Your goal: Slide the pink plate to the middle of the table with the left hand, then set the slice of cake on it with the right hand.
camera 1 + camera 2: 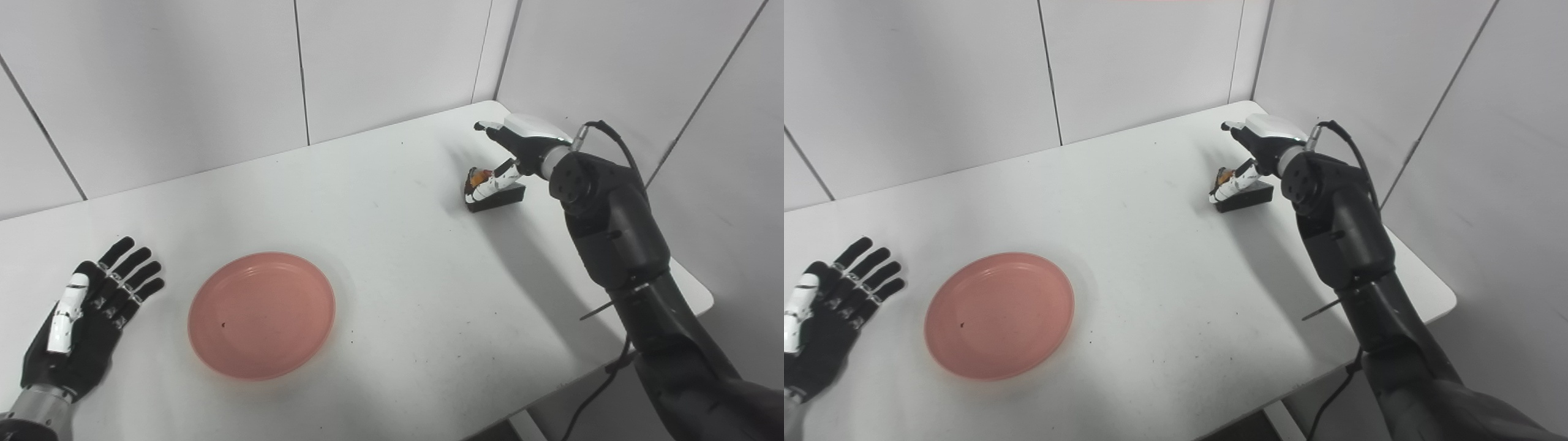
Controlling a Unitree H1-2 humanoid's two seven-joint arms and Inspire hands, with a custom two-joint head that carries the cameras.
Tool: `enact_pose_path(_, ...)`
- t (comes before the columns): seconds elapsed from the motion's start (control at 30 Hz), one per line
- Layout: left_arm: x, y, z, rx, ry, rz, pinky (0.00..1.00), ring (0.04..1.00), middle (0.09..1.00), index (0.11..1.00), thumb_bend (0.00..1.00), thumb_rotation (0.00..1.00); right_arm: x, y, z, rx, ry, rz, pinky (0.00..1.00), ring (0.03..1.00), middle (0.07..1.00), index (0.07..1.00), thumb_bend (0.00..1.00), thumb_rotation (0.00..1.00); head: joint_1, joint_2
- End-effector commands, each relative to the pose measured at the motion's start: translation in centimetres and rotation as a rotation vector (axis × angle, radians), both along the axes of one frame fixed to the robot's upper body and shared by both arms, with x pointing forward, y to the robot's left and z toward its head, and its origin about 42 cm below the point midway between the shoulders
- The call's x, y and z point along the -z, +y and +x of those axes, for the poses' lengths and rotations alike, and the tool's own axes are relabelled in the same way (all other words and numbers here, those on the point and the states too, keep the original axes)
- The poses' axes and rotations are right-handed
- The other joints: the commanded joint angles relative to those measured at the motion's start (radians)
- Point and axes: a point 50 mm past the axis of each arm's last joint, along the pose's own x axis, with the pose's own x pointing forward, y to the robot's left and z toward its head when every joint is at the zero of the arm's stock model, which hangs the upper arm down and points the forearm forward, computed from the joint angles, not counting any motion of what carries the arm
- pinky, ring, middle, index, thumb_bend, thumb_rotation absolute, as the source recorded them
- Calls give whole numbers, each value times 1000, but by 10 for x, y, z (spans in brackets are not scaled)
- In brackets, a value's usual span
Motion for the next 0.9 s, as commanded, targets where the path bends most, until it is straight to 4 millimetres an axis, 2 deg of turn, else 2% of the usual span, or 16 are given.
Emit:
enact_pose_path(0.0,45,16,-25,-31,218,80,853,851,864,851,461,834,-29,-6,7,13,-65,-58,862,966,975,964,1000,352,0,5)
enact_pose_path(0.23,48,20,-24,-27,222,85,838,840,855,849,453,857,-26,-7,16,-3,-24,-82,847,959,981,963,1000,365,0,10)
enact_pose_path(0.5,48,22,-26,-25,221,82,828,836,852,846,465,838,-21,-6,24,-19,23,-120,834,951,980,969,1000,319,0,18)
enact_pose_path(0.67,45,21,-28,-25,222,81,824,831,847,835,489,809,-22,-6,27,-31,40,-171,836,954,982,968,1000,328,0,24)
enact_pose_path(0.87,45,22,-28,-18,221,85,842,843,859,853,461,843,-17,-12,29,-6,44,-157,833,954,984,970,1000,315,-1,29)
